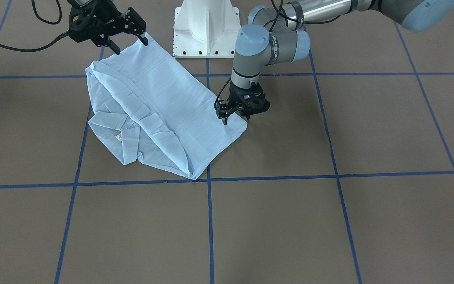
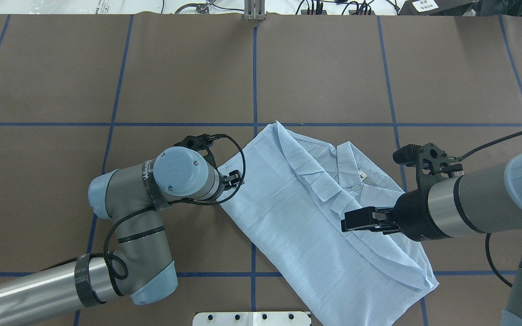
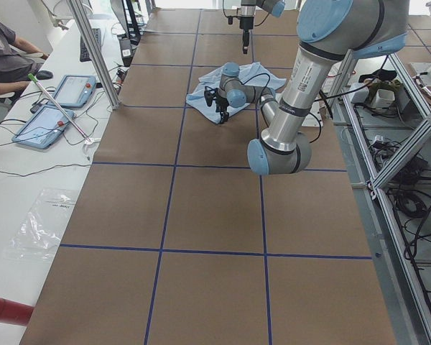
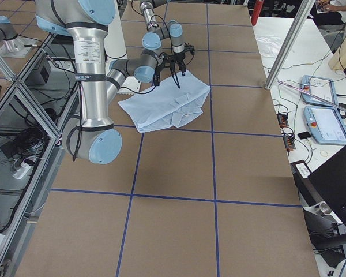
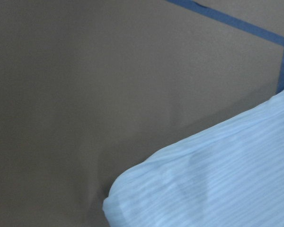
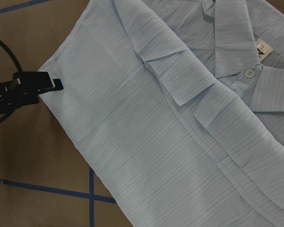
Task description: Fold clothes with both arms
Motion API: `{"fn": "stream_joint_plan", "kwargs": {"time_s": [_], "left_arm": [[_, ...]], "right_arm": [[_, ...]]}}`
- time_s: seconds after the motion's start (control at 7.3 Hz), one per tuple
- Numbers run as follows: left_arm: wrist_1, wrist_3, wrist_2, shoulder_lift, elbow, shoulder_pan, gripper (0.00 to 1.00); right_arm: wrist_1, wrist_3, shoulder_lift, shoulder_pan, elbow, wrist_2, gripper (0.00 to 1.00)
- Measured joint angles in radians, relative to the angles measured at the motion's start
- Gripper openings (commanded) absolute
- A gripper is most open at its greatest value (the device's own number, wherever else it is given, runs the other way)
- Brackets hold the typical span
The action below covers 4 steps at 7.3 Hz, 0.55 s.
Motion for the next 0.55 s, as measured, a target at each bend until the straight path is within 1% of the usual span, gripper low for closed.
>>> {"fn": "stream_joint_plan", "kwargs": {"time_s": [0.14, 0.55], "left_arm": [[0.000, 0.002, 0.000, 0.000, 0.001, -0.001, 0.00], [0.000, 0.008, -0.004, -0.005, -0.007, -0.013, 0.00]], "right_arm": [[0.000, 0.000, 0.000, 0.002, 0.000, 0.000, 1.00], [0.000, 0.000, -0.001, 0.005, 0.000, 0.000, 1.00]]}}
